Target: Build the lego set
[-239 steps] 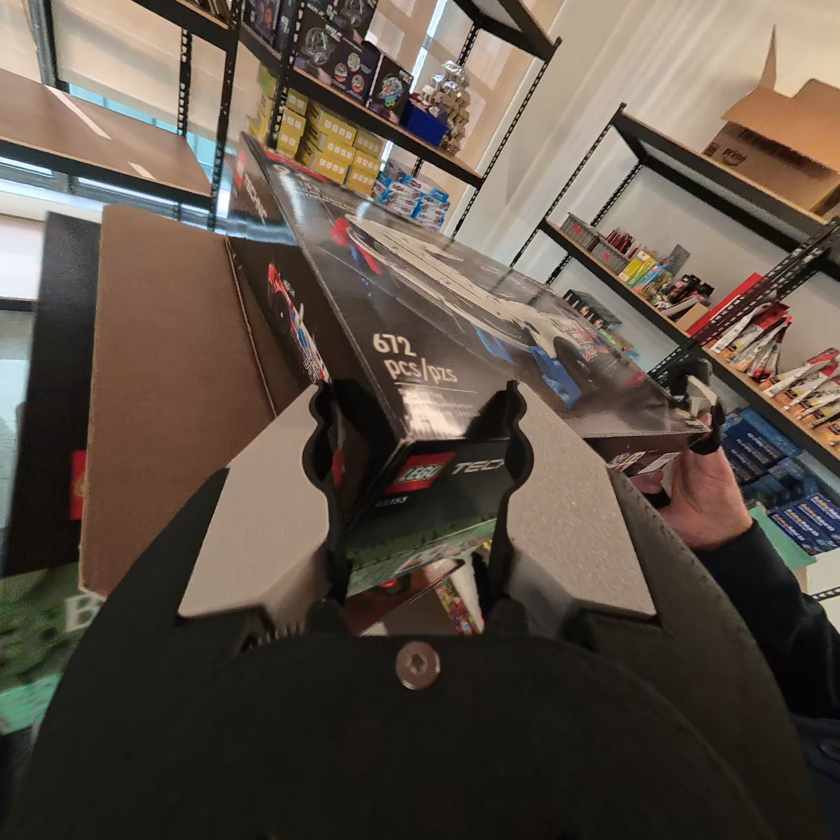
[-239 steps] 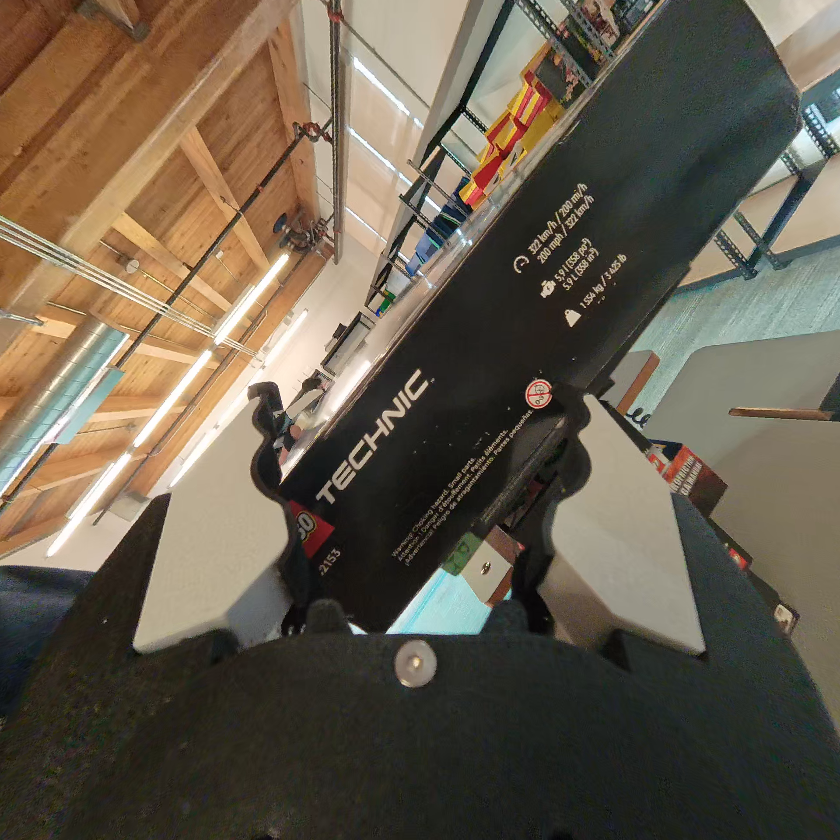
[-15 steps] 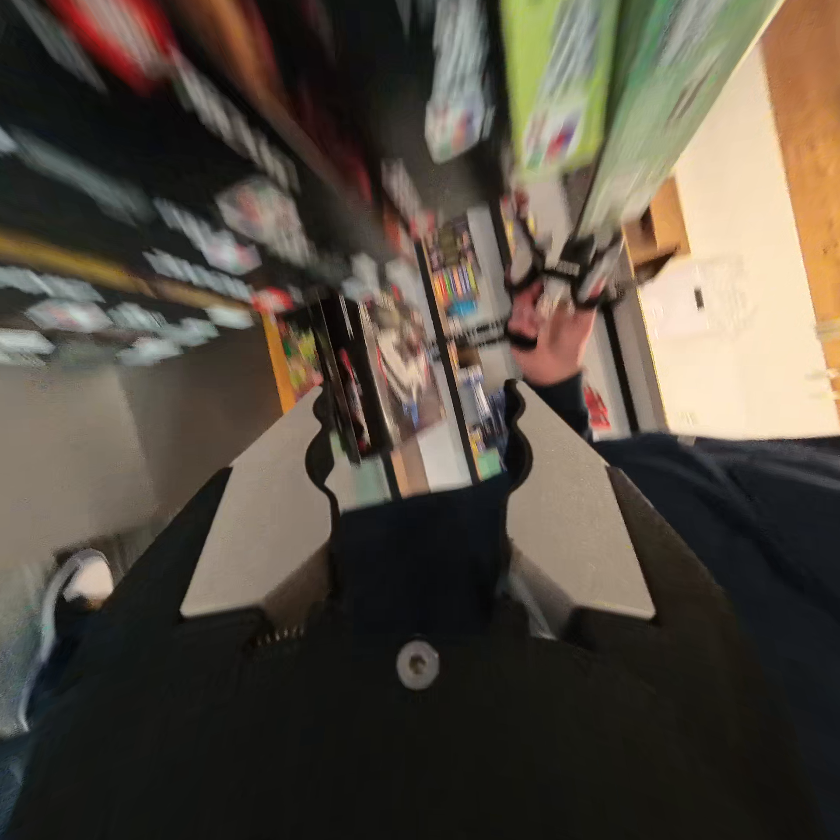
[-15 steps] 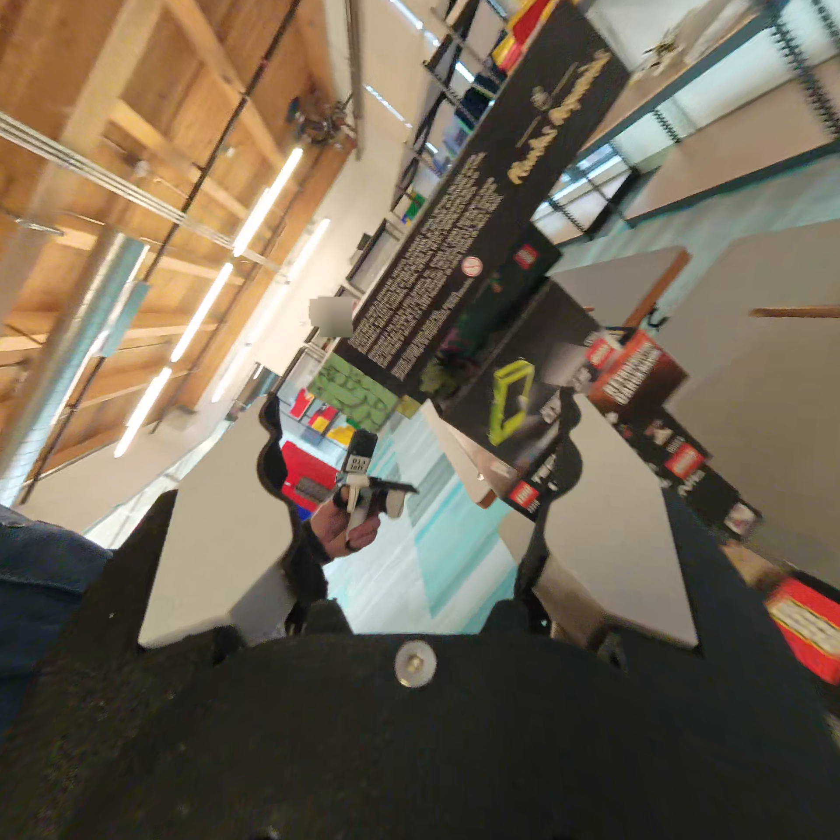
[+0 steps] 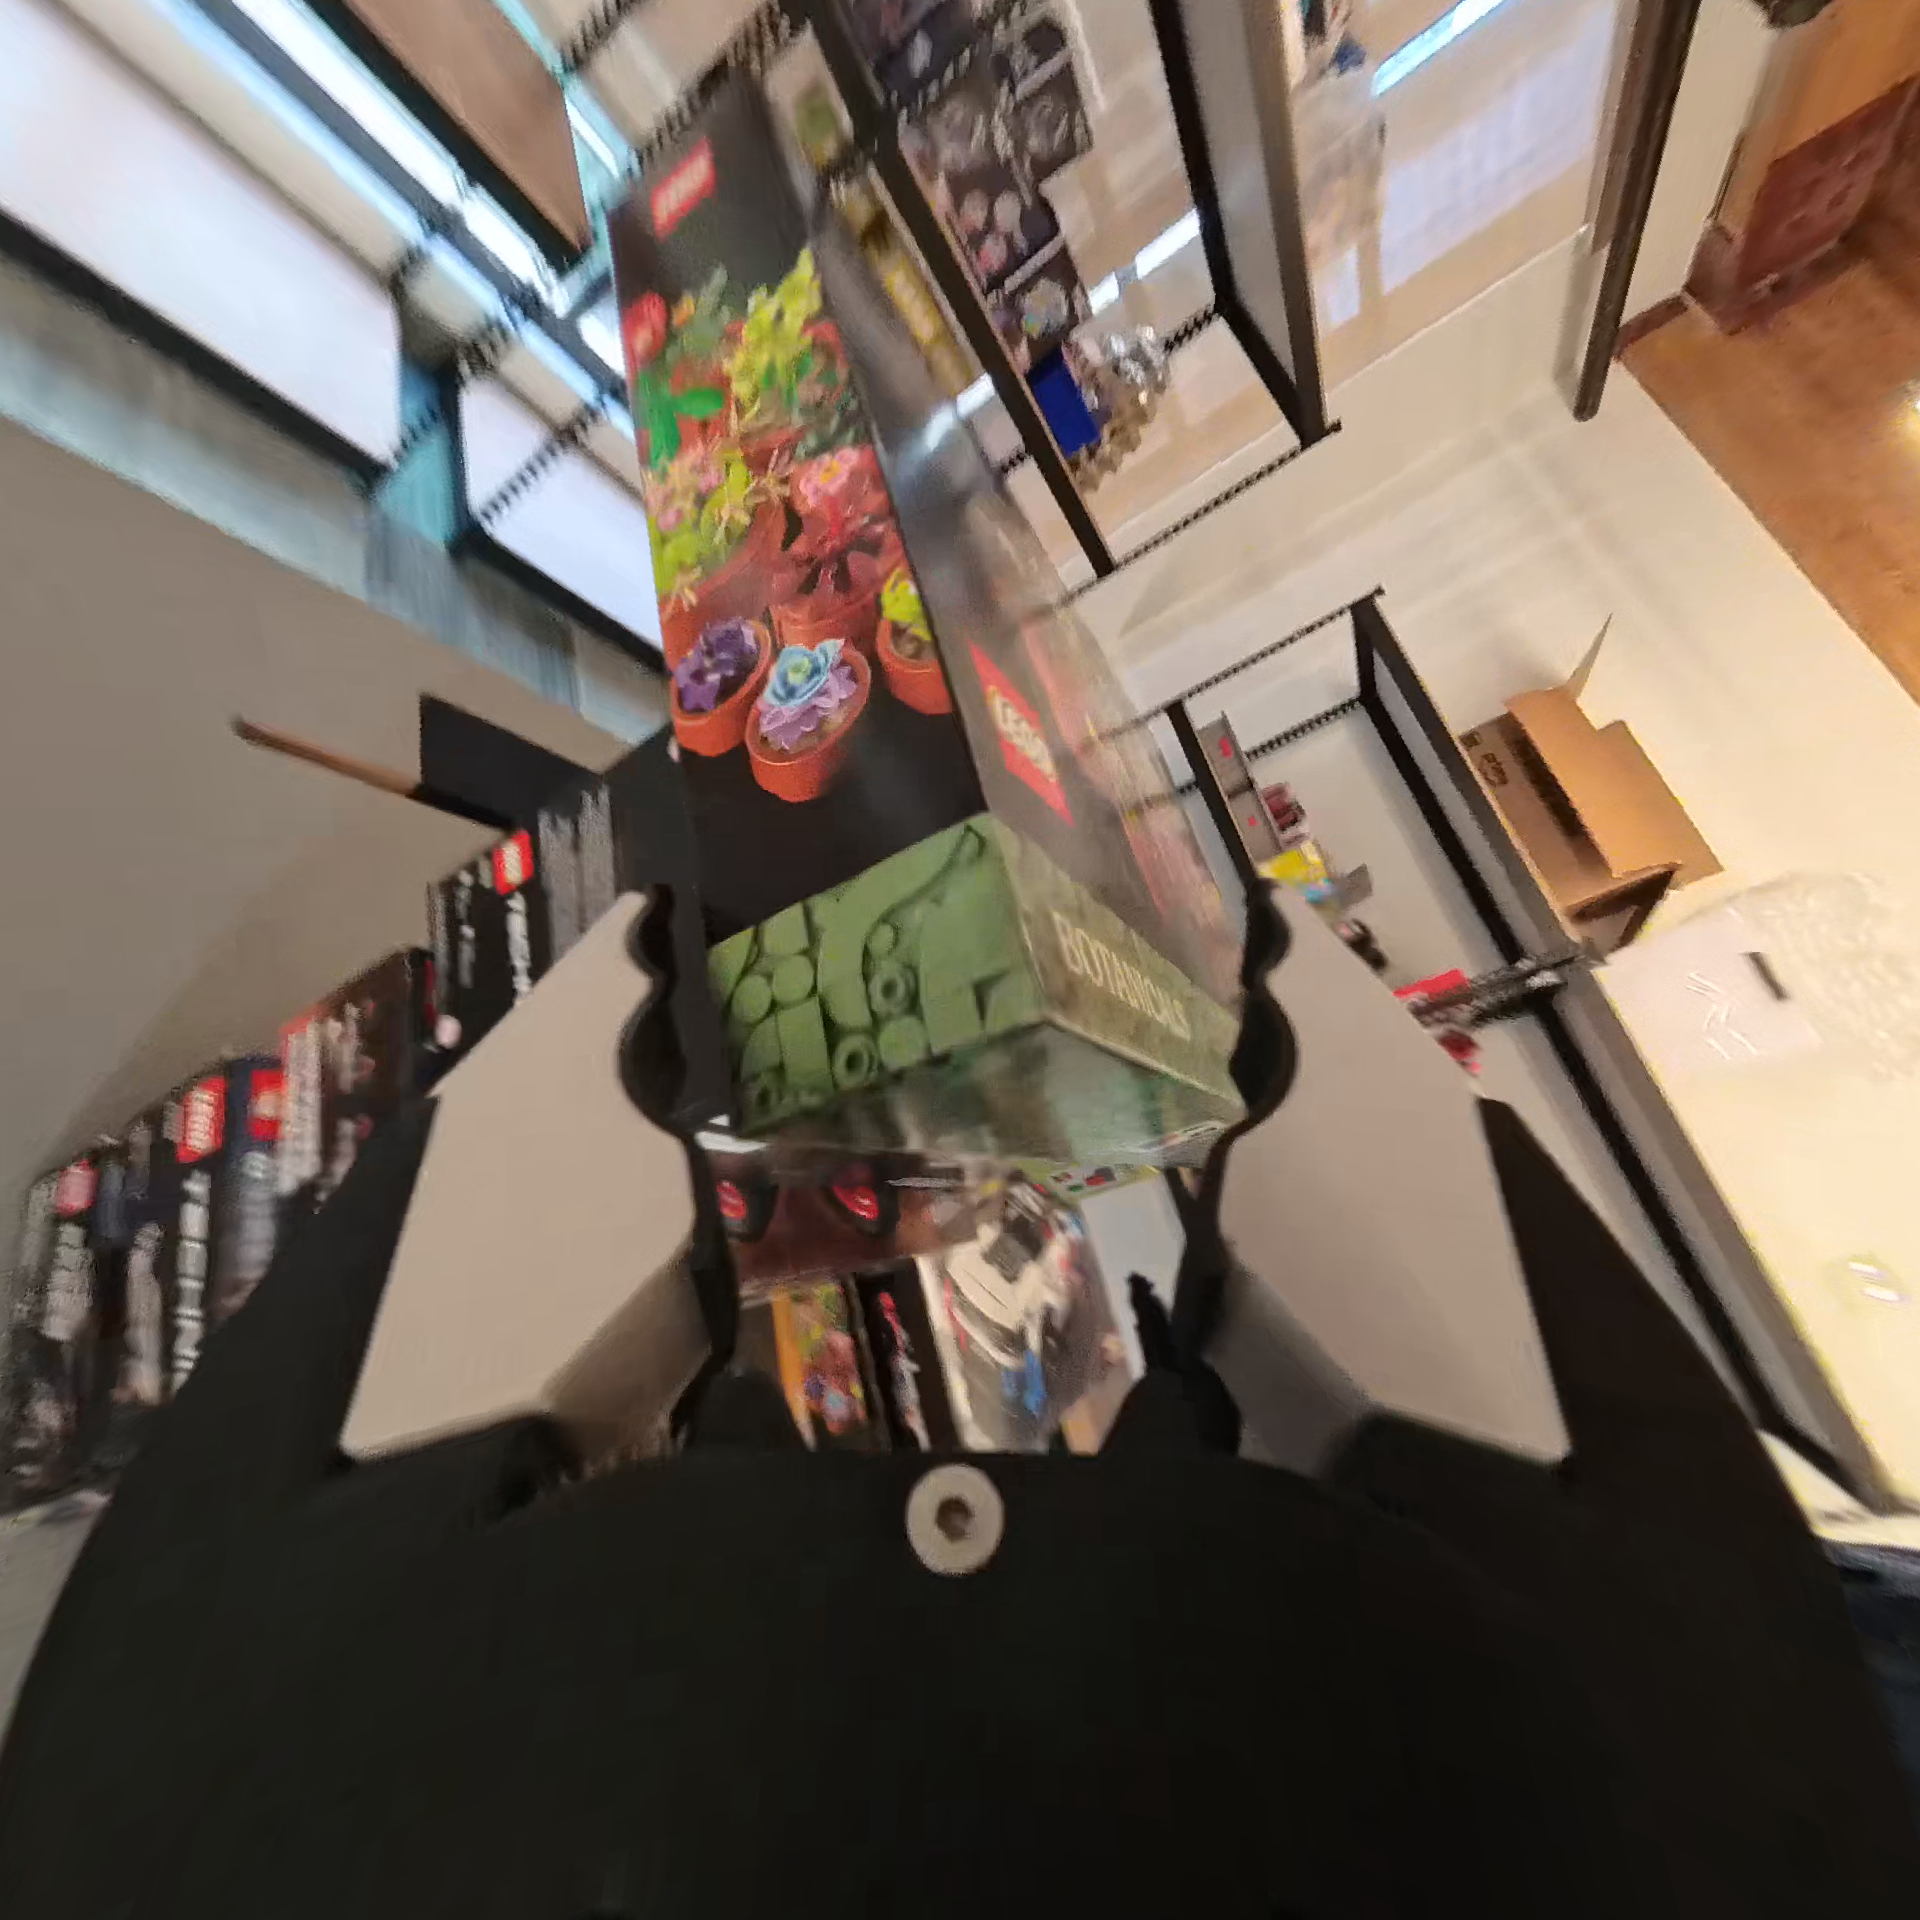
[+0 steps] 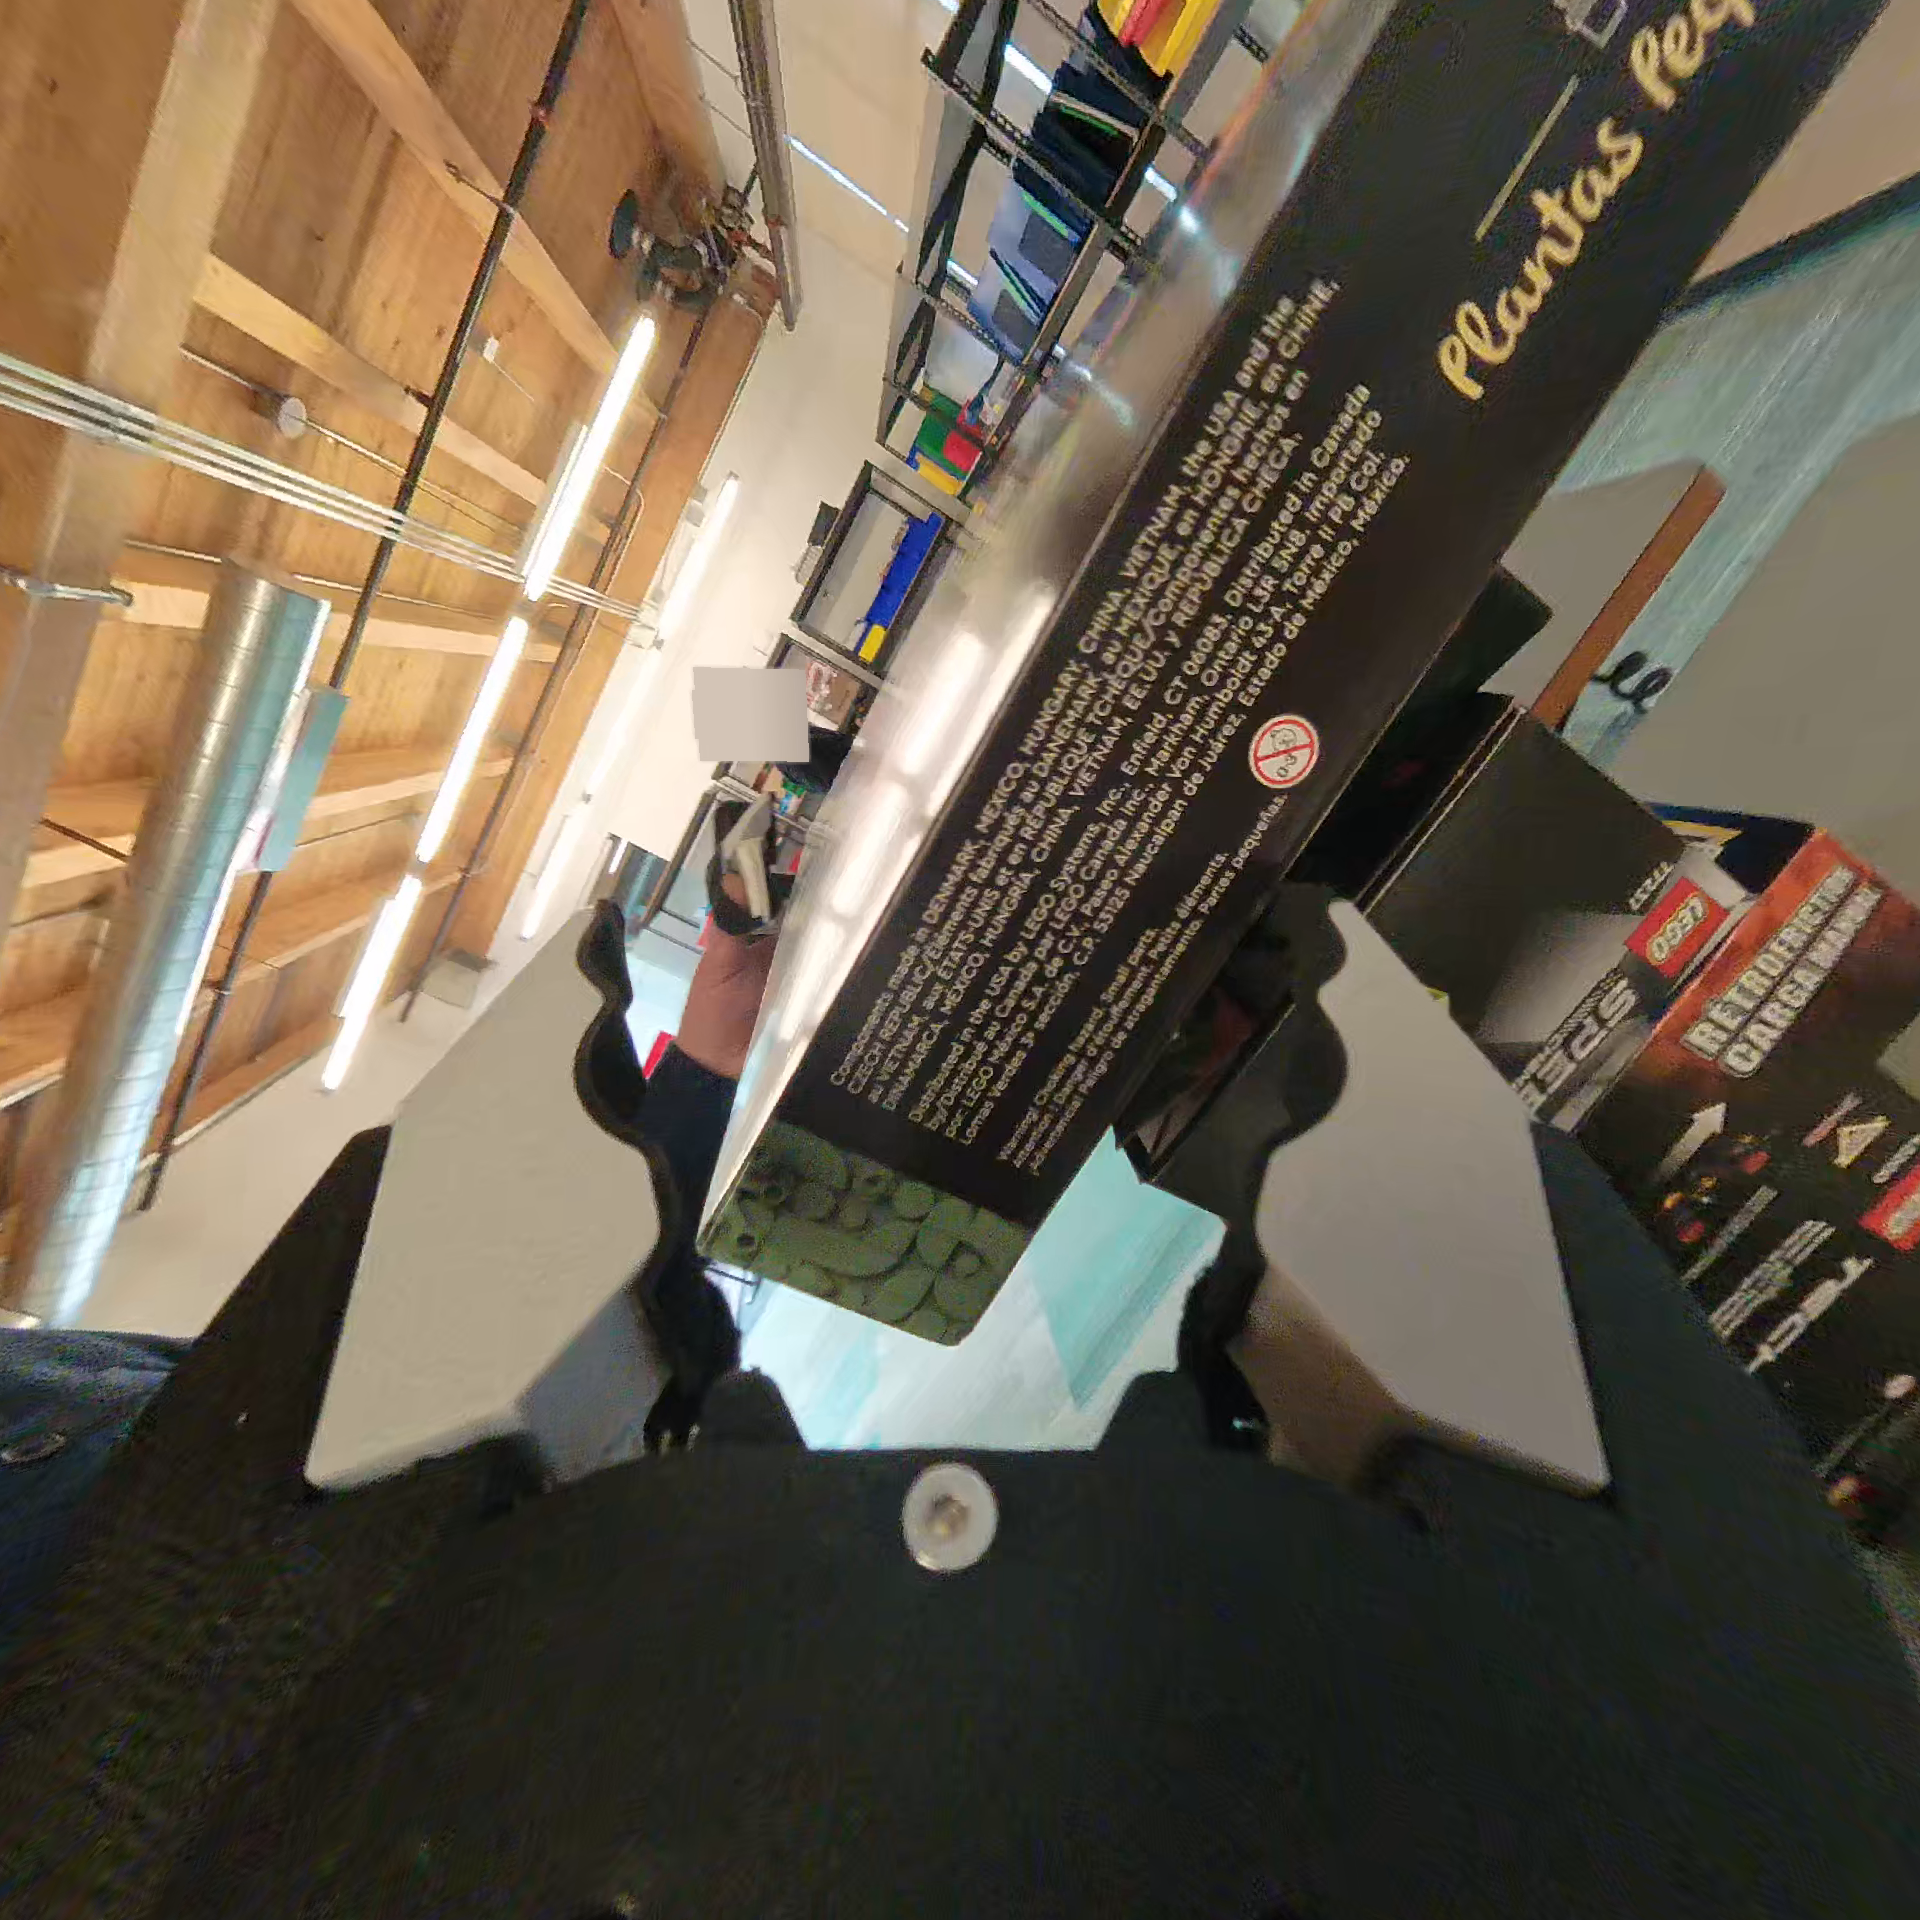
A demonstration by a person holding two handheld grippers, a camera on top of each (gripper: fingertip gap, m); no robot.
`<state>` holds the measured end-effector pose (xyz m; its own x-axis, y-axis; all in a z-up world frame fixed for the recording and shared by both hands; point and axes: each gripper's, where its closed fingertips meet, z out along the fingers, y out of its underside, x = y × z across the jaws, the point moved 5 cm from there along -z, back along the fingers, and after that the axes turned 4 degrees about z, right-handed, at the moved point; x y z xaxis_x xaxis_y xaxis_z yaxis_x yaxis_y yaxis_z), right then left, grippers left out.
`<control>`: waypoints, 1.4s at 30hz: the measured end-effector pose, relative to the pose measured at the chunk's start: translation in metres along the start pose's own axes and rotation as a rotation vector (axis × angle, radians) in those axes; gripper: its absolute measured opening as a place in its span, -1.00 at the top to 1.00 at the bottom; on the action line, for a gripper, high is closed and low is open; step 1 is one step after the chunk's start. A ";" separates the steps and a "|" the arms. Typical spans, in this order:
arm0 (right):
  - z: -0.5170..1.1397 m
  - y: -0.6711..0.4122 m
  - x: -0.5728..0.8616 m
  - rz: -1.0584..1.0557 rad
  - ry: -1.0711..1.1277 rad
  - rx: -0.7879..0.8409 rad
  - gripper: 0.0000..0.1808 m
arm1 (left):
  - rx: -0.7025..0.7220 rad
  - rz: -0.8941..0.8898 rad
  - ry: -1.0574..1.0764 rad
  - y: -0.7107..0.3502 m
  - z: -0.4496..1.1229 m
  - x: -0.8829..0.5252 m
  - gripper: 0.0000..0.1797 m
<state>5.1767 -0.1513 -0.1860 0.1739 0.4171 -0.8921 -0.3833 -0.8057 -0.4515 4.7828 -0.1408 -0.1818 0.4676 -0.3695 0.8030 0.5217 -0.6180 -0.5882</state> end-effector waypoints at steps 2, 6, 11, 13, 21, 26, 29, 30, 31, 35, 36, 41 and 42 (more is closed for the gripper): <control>0.005 0.003 0.003 0.014 0.014 -0.019 -0.25 | -0.025 -0.055 0.010 0.001 0.011 -0.005 -0.03; 0.009 0.011 0.007 0.001 0.058 -0.047 0.06 | -0.003 -0.048 -0.017 0.000 0.011 -0.008 0.11; 0.006 0.020 0.003 -0.021 0.050 -0.060 0.07 | 0.025 0.045 -0.027 -0.002 0.003 0.006 0.08; 0.004 0.023 -0.003 -0.045 0.036 -0.056 0.07 | 0.046 0.084 -0.017 -0.005 -0.001 0.016 0.08; -0.029 0.012 -0.041 -0.168 -0.046 0.006 0.09 | 0.103 0.272 0.073 -0.010 -0.004 0.089 0.08; -0.095 -0.001 -0.049 -0.206 -0.069 0.079 0.13 | 0.048 0.364 0.135 0.018 0.031 0.140 0.10; -0.147 -0.003 -0.046 -0.220 -0.053 0.120 0.13 | -0.004 0.382 0.175 0.047 0.062 0.164 0.11; -0.165 -0.002 -0.045 -0.222 -0.048 0.141 0.14 | -0.026 0.383 0.196 0.057 0.073 0.170 0.12; -0.182 0.001 -0.043 -0.226 -0.039 0.158 0.15 | -0.047 0.385 0.217 0.067 0.083 0.177 0.13; -0.252 0.017 -0.033 -0.235 0.024 0.220 0.14 | -0.135 0.294 0.331 0.108 0.128 0.197 0.18; -0.269 0.023 -0.030 -0.231 0.046 0.233 0.14 | -0.158 0.275 0.359 0.120 0.138 0.201 0.18; -0.345 0.051 -0.011 -0.190 0.158 0.287 0.11 | -0.299 0.267 0.397 0.185 0.185 0.218 0.21; -0.360 0.055 -0.006 -0.182 0.182 0.304 0.10 | -0.329 0.260 0.405 0.199 0.192 0.221 0.22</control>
<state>5.4805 -0.3497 -0.2125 0.4112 0.4382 -0.7993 -0.5780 -0.5527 -0.6004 5.1265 -0.2123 -0.1400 0.2067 -0.7340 0.6469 0.1464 -0.6305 -0.7622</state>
